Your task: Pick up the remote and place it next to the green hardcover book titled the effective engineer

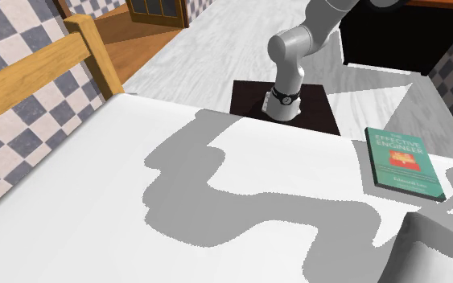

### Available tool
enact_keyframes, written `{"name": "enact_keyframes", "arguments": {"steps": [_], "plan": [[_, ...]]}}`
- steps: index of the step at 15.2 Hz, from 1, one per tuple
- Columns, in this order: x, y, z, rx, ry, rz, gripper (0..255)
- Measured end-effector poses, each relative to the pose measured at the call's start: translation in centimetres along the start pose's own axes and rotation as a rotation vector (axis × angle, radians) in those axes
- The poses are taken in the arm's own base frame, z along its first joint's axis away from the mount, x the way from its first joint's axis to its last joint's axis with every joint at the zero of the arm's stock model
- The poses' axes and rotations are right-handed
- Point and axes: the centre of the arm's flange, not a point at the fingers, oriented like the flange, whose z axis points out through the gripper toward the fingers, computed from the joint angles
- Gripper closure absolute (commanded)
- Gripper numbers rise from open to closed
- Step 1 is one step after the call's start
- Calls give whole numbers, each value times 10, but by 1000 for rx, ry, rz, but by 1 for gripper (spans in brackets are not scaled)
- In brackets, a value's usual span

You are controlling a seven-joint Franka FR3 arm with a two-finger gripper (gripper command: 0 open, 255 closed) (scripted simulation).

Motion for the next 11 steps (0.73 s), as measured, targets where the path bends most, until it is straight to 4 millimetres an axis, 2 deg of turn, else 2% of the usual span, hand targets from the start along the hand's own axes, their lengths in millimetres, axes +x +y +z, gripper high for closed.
{"name": "enact_keyframes", "arguments": {"steps": [11], "plan": [[1, -3, 57, 0, 0, 0, 255]]}}
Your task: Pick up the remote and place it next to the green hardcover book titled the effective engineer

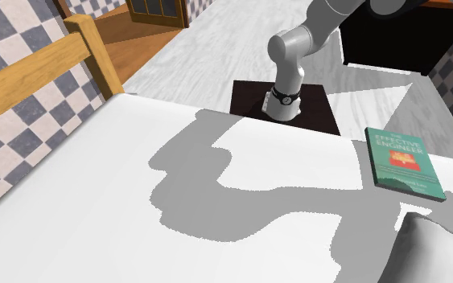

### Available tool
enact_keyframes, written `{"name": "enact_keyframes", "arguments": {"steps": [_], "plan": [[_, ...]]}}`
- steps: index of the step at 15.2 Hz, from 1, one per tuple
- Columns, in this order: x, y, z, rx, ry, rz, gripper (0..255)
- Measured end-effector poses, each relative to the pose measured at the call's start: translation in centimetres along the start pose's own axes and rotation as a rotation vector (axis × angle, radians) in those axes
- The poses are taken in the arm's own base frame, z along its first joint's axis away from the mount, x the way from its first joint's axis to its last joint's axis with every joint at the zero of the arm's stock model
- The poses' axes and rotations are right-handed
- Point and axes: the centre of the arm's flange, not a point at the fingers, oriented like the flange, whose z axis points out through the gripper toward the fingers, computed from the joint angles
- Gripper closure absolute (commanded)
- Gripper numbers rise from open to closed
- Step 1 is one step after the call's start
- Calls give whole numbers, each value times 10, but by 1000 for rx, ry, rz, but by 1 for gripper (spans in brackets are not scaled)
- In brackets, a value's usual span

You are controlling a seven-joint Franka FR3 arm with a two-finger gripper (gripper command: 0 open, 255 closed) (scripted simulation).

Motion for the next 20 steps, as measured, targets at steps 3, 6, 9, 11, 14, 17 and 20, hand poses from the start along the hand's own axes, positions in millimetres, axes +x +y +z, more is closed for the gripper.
{"name": "enact_keyframes", "arguments": {"steps": [3, 6, 9, 11, 14, 17, 20], "plan": [[0, 0, 3, 0, 0, 0, 255], [0, 0, 4, 0, 0, 0, 255], [0, 0, 4, 0, 0, 0, 0], [0, 0, 3, 1, 0, 0, 0], [0, 0, 3, 1, 0, 0, 0], [0, 1, -24, 1, 1, 0, 0], [0, 1, -44, 2, 1, 0, 0]]}}
